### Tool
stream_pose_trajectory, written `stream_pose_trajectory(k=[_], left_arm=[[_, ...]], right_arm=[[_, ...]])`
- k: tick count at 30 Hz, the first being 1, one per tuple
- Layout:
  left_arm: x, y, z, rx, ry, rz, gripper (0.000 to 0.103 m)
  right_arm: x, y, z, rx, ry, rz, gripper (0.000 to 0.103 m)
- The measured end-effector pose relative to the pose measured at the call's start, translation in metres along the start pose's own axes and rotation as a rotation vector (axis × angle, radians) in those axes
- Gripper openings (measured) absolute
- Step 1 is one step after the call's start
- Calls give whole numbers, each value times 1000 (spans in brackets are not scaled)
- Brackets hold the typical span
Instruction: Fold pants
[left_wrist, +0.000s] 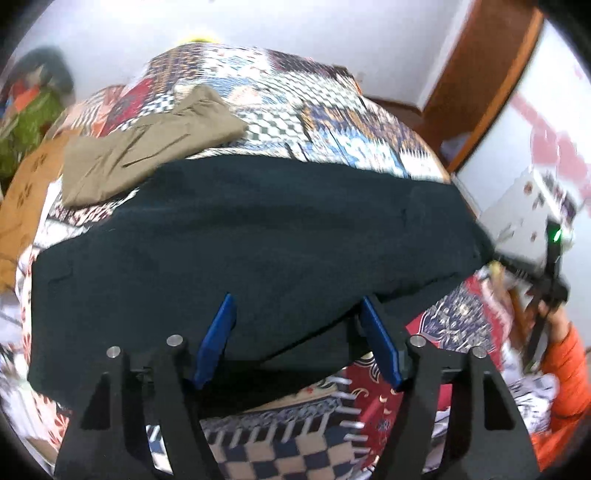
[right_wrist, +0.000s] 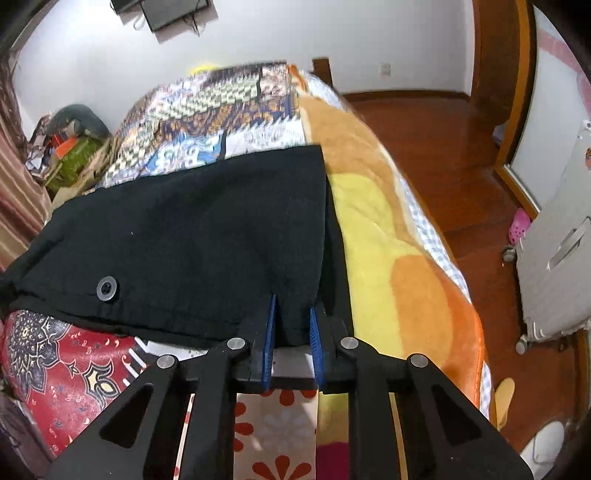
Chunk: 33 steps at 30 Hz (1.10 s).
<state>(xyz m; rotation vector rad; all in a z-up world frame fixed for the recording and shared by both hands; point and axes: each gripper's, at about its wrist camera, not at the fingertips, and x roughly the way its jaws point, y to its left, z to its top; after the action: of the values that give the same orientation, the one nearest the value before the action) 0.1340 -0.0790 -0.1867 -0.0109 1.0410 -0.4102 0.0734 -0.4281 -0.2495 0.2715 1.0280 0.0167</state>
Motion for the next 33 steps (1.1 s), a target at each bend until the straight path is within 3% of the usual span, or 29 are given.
stream_pose_trajectory(k=[2,6,13,19,22,26,33], left_arm=[[-14,20,3,-56,-31,10,69],[-43,73,8,-180,-100,37,69],[-57,161,14,-296,-155,206,69],[-36,228,14,-347,-106,291,69],[-24,255,10,-376,-77,272,69],[-2,271,8,-362,-34,262,69],[34,280,12,-333,45,229,70]], right_arm=[[-4,2,6,-3,38,-13,27],[-18,14,20,-27,13,-8,34],[-22,96,72,-211,-48,78,39],[5,202,116,-406,-70,177,41],[23,242,130,-467,-54,232,42],[53,303,139,-568,-8,304,52],[103,373,131,-724,115,372,54]])
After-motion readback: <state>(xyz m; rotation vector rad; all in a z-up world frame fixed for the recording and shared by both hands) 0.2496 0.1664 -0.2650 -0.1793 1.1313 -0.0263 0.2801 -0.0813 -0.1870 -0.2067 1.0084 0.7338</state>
